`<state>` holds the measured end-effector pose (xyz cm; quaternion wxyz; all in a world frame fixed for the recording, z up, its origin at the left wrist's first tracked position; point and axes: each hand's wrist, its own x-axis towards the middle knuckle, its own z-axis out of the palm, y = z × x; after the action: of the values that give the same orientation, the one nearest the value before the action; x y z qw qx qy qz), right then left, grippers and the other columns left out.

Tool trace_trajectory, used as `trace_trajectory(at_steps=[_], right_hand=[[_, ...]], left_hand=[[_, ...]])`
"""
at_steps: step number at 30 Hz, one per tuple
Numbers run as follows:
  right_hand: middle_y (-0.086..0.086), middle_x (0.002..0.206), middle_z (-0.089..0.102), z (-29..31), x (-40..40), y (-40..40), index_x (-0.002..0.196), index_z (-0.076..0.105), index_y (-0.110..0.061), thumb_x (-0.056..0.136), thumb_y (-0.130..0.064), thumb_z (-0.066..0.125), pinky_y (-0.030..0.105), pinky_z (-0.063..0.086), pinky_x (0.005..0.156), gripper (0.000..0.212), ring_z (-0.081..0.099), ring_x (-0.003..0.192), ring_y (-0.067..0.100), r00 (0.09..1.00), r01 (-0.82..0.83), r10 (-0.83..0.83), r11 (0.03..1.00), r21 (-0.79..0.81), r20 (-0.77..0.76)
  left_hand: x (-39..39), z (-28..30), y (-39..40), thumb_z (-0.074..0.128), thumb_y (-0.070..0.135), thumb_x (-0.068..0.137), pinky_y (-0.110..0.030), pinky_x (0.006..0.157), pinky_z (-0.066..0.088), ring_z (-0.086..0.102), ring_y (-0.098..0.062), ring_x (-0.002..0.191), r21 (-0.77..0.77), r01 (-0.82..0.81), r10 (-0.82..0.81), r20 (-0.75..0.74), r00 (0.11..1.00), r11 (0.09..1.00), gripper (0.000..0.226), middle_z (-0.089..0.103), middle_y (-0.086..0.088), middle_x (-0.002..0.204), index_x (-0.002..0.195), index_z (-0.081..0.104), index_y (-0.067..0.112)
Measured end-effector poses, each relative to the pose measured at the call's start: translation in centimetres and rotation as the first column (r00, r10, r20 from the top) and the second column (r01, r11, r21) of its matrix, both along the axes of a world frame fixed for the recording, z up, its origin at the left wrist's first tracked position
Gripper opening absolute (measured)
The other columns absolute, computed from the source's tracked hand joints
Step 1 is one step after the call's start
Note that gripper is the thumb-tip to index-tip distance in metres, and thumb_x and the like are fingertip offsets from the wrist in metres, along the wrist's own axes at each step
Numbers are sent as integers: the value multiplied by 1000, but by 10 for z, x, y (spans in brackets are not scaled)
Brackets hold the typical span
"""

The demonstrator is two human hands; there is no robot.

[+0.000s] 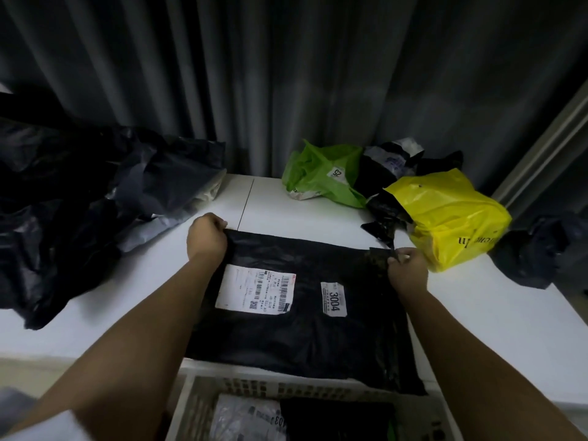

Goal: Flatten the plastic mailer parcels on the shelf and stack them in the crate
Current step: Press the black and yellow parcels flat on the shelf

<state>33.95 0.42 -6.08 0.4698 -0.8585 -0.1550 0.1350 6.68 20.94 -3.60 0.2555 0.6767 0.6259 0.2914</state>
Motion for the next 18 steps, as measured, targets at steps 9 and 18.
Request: trace_trajectory(at_steps=[9,18], right_hand=[[5,160,10,26,-80,-4,149,23,-38,94,-61,28,56,7,113,60,6,145,36,715,-323,582,766,-555,387],[-4,159,-19,-10,-113,-15,145,-12,-51,54,-78,-38,65,-13,108,99,-19,143,40,557,-346,765,568,-747,324]], left_hand=[[26,15,-89,21,64,95,-64,107,-13,-26,-28,143,-281,436,-518,-440,733,855,64,-23,1,158,150,-4,42],[11,-41,-135,9,66,93,-71,106,-9,-32,-39,138,-212,508,-513,-635,578,835,64,-31,-3,154,146,-19,43]])
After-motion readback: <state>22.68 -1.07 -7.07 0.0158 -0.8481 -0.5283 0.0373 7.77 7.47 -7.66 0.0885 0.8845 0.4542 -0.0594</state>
